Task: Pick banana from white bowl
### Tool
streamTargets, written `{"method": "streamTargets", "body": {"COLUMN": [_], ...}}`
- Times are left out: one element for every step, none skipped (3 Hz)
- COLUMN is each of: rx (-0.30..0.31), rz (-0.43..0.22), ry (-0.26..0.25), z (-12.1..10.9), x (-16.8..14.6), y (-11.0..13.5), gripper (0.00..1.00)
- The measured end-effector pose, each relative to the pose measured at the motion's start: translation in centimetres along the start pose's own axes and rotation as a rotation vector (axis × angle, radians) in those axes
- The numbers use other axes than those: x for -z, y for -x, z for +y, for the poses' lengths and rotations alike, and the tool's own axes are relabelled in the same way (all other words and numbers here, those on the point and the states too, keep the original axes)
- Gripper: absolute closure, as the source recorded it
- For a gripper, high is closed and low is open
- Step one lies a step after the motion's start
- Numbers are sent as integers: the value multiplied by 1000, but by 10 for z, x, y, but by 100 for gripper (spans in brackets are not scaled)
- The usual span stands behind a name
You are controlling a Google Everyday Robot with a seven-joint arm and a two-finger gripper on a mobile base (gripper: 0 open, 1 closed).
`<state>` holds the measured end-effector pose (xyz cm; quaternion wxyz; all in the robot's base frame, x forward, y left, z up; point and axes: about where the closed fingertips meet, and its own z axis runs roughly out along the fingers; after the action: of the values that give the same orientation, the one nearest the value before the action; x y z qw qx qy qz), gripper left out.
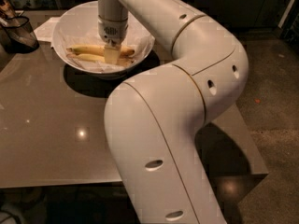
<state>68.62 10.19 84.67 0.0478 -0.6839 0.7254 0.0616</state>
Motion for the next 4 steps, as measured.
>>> {"method": "streamTargets", "body": {"rx": [0,3,-3,-10], "rz": [0,-16,-31,-47], "ry": [0,-20,-39,-48], "z": [0,-4,-3,0], "x": [0,1,10,20], "y": [0,6,7,7], "gripper": [88,100,100,100]}}
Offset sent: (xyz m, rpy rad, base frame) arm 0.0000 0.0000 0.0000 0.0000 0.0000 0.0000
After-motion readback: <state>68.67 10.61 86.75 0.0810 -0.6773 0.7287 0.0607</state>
